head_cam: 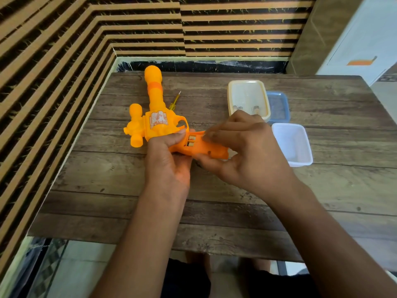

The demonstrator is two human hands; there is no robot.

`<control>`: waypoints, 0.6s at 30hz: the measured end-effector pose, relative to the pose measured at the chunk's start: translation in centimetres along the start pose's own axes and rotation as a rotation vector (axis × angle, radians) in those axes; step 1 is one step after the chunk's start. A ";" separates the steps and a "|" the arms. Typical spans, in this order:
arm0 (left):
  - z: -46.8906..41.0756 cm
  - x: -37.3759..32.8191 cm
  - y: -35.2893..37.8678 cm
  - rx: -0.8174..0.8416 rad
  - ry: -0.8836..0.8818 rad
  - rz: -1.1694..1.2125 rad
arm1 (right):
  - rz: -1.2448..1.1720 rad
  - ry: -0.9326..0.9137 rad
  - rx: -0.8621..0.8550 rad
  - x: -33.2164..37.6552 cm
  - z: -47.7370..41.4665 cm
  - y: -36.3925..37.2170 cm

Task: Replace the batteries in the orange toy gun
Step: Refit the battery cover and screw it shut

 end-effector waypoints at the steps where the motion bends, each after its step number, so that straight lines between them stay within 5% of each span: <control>1: 0.1 0.0 0.1 0.008 0.004 -0.003 | -0.027 0.006 -0.003 0.2 0.0 0.2; 18: 0.2 0.0 0.2 0.032 -0.024 -0.051 | -0.056 -0.057 0.073 0.3 0.2 2.0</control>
Point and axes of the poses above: each hand's wrist, its own z-axis away from the middle knuckle, its own y-axis out of the palm, x = y × z, the point moved 7 cm from there along -z, towards the middle knuckle, and after that the axes turned 9 degrees about z, right-handed, at the moved point
